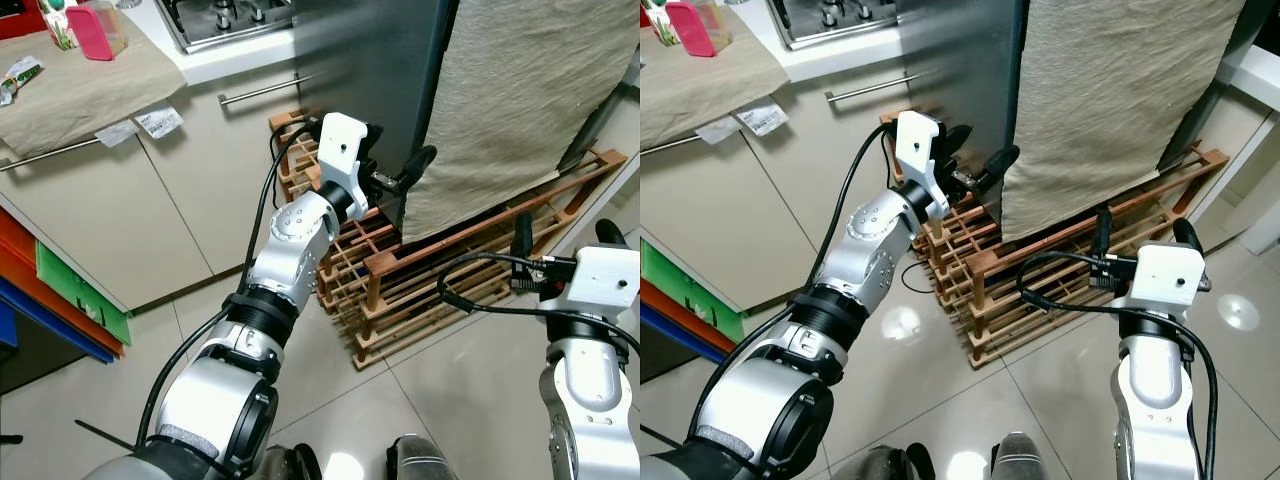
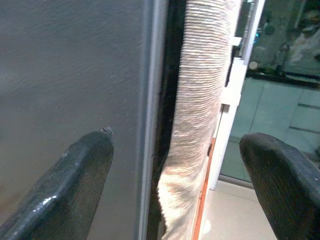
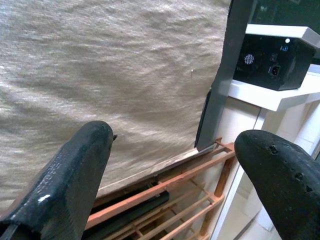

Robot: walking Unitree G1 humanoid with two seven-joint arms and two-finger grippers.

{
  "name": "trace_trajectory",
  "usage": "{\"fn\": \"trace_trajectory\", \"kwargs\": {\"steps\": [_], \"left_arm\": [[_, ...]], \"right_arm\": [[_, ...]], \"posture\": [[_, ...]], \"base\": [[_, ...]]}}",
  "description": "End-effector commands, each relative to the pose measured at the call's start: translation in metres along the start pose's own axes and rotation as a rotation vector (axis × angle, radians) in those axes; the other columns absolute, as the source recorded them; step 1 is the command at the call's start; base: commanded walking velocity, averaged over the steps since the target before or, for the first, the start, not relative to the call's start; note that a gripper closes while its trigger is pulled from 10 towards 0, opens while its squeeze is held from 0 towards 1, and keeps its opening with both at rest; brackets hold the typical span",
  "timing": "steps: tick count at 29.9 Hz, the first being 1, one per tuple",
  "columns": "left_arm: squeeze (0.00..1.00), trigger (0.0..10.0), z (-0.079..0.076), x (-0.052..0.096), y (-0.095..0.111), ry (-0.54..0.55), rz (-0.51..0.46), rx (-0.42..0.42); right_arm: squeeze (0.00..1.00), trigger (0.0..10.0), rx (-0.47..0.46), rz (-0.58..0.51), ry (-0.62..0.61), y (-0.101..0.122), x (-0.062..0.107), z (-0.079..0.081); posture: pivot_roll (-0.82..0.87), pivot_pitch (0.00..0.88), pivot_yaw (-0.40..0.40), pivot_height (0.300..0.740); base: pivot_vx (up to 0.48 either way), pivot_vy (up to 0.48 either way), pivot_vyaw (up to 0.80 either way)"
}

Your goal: Restocking fridge

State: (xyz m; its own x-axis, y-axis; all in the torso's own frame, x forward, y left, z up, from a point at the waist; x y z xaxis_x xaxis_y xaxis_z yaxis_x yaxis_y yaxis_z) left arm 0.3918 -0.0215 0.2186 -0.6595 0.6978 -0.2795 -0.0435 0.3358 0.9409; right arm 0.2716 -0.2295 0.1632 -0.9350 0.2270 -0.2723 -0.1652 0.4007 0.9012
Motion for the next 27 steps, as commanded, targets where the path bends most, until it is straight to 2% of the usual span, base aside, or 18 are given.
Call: {"fn": "trace_trajectory", "kwargs": {"steps": [1,4,6,12,15,20,27], "left_arm": [[0.0,10.0,-0.015,-0.011,0.004,-0.051,-0.016,-0.013],[0.0,10.0,-0.02,-0.014,0.002,-0.067,-0.012,0.002],[0.0,10.0,-0.029,-0.02,0.0,-0.087,-0.008,0.03],[0.0,10.0,-0.032,-0.026,0.0,-0.063,-0.009,0.026],[0.0,10.0,-0.027,-0.032,0.008,-0.014,-0.026,0.042],[0.0,10.0,-0.03,-0.038,0.018,-0.023,-0.049,0.065],[0.0,10.0,-0.048,-0.052,0.033,-0.113,-0.064,0.124]], "right_arm": [[0.0,10.0,0.001,-0.017,-0.012,0.004,0.001,-0.002],[0.0,10.0,0.004,-0.016,-0.013,0.004,0.002,-0.002],[0.0,10.0,0.006,-0.015,-0.014,0.004,0.002,-0.003],[0.0,10.0,0.007,-0.016,-0.013,0.005,0.003,-0.002],[0.0,10.0,0.011,-0.016,-0.02,0.006,0.004,-0.004],[0.0,10.0,0.012,-0.015,-0.022,0.006,0.005,-0.004],[0.0,10.0,0.016,-0.013,-0.036,0.006,0.007,-0.007]], "posture": [[-0.35,0.119,0.128,0.723],[-0.35,0.128,0.128,0.723],[-0.35,0.137,0.126,0.723],[-0.35,0.147,0.128,0.723],[-0.36,0.151,0.13,0.723],[-0.36,0.152,0.132,0.723],[-0.37,0.154,0.146,0.723]], "base": [[0.0,0.0,0.0],[0.0,0.0,0.0],[0.0,0.0,0.0],[0.0,0.0,0.0],[0.0,0.0,0.0],[0.0,0.0,0.0],[0.0,0.0,0.0]]}}
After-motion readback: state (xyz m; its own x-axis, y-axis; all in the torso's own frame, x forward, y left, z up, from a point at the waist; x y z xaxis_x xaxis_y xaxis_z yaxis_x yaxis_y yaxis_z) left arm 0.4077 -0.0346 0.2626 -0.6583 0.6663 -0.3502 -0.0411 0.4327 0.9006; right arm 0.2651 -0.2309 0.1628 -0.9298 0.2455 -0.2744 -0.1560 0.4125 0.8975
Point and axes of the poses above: a point about 5 cm out from each wrist's last joint towards the gripper, its own x axis pointing back from the gripper into the wrist, its own y axis along the axis of the wrist's last joint, z = x × y, the point moved 4 cm from there along -x, pointing out of the wrist towards the gripper, and after that the axes turned 10 degrees about x, right-handed, at the moved point
